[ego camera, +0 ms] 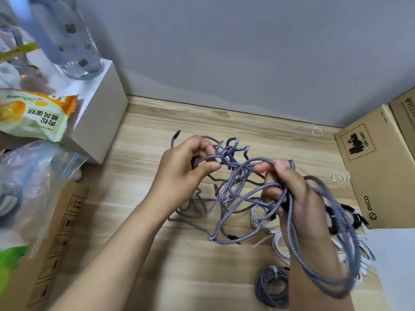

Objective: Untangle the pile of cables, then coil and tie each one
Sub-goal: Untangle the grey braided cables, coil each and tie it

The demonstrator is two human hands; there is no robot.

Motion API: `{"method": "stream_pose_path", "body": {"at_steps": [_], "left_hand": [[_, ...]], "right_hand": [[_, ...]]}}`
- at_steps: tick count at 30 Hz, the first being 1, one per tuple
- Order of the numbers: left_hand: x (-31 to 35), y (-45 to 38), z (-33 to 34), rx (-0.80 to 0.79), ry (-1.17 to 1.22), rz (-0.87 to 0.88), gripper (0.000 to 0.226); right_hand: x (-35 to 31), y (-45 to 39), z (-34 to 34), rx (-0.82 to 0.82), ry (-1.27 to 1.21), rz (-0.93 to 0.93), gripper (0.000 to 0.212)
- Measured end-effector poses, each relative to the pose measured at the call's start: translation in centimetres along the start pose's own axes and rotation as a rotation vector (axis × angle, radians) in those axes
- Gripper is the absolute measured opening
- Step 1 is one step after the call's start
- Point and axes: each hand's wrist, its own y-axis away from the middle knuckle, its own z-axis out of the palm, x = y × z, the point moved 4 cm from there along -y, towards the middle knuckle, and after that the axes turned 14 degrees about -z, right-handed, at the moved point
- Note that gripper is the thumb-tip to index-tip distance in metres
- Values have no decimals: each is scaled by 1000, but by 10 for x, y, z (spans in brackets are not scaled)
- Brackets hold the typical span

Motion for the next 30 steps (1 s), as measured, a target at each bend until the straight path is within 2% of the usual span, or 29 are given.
{"method": "stream_pose_path", "body": {"at_steps": [3, 5, 7, 11, 13, 15, 18, 19, 21, 23, 25, 26, 28, 29, 30], "left_hand": [[-10, -7, -5, 113, -308, -4, 33], [-20, -13, -10, 196, -627, 38, 20], [-28, -16, -14, 234, -847, 127, 9], [-37, -18, -18, 253, -1009, 263, 27], [-40, -18, -19, 243, -1034, 162, 26], [-46, -23, -21, 140, -949, -116, 13], [-69, -27, -27, -168, -421, -628, 20], [-76, -26, -32, -230, -233, -729, 19], [-93, -21, -43, -242, 58, -869, 16], [-101, -17, -49, -235, 144, -901, 24], [-101, -18, -48, -220, -72, -865, 24], [-99, -20, -48, -201, -292, -810, 21], [-86, -26, -50, -109, -829, -636, 31], [-72, -27, -50, 1, -951, -528, 30], [-53, -24, -47, 112, -907, -415, 23]], "right_hand": [[-11, 3, -3, 15, -67, -66, 27], [-15, 5, 0, -17, -119, -70, 21], [-16, 6, 3, -71, -170, -68, 25], [-14, 6, 4, -96, -183, -66, 39], [-14, 6, 4, -93, -170, -79, 40], [-15, 6, 4, -78, -158, -108, 39], [-21, 5, -1, -24, -209, -182, 33], [-24, 5, -5, -3, -224, -215, 30], [-29, 4, -11, 22, -221, -244, 26], [-29, 3, -15, 1, -180, -226, 25], [-27, 3, -13, -69, -117, -199, 30], [-25, 3, -10, -110, -86, -189, 35], [-23, 2, -6, -160, -35, -180, 41], [-22, 3, -4, -175, -21, -175, 43], [-22, 3, -3, -189, -11, -174, 44]]}}
